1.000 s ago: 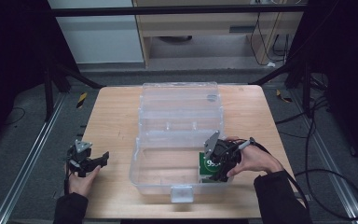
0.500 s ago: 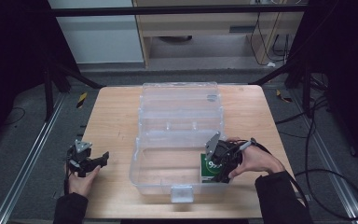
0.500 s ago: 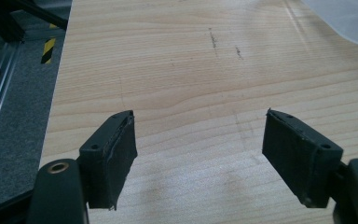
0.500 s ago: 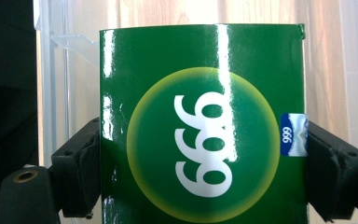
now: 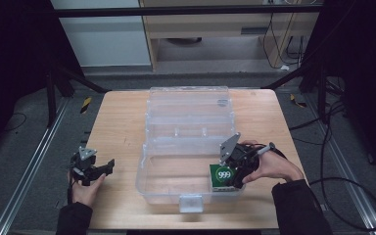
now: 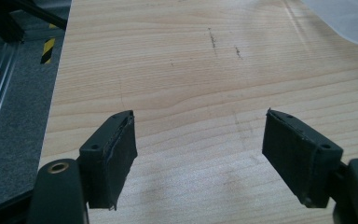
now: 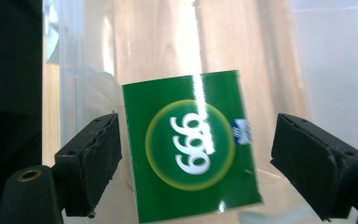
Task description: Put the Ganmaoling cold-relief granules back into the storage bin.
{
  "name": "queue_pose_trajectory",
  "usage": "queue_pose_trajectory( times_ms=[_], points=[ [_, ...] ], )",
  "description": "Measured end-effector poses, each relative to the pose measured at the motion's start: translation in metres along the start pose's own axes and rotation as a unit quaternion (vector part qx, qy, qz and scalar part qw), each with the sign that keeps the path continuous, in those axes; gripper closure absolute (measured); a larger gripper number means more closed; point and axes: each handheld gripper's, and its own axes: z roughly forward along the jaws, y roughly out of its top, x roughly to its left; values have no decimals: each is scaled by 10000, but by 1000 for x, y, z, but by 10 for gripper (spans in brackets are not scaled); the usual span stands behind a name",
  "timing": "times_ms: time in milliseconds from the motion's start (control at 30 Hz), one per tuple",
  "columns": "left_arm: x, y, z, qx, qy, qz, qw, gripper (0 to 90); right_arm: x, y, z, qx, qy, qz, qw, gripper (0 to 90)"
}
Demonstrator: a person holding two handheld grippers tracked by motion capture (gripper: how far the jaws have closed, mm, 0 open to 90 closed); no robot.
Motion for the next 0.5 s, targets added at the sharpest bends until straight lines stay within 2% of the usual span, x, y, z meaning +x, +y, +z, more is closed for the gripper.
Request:
queue_pose_trajectory(
  times_ms=[133,200,233,267,367,467,500],
  points=[
    [0,0,0,-10,14,28,10000,251,0,-3,-15,-256,-251,258,9990,194],
    [0,0,0,-9,16,31,10000,250,0,-5,-24,-392,-404,476,9973,194],
    [0,0,0,-11,18,36,10000,250,-1,-7,-31,-504,-590,689,9946,193],
    [0,0,0,-16,21,38,10000,250,-1,-7,-31,-504,-590,689,9946,193],
    [0,0,-1,-32,17,20,10000,251,-1,-11,-40,-651,-871,970,9893,188],
    [0,0,-1,-29,25,32,10000,252,-1,-19,-48,-821,-1188,1224,9819,176],
    [0,0,-1,-31,23,33,10000,252,0,-23,-50,-891,-1355,1354,9774,172]
  ],
)
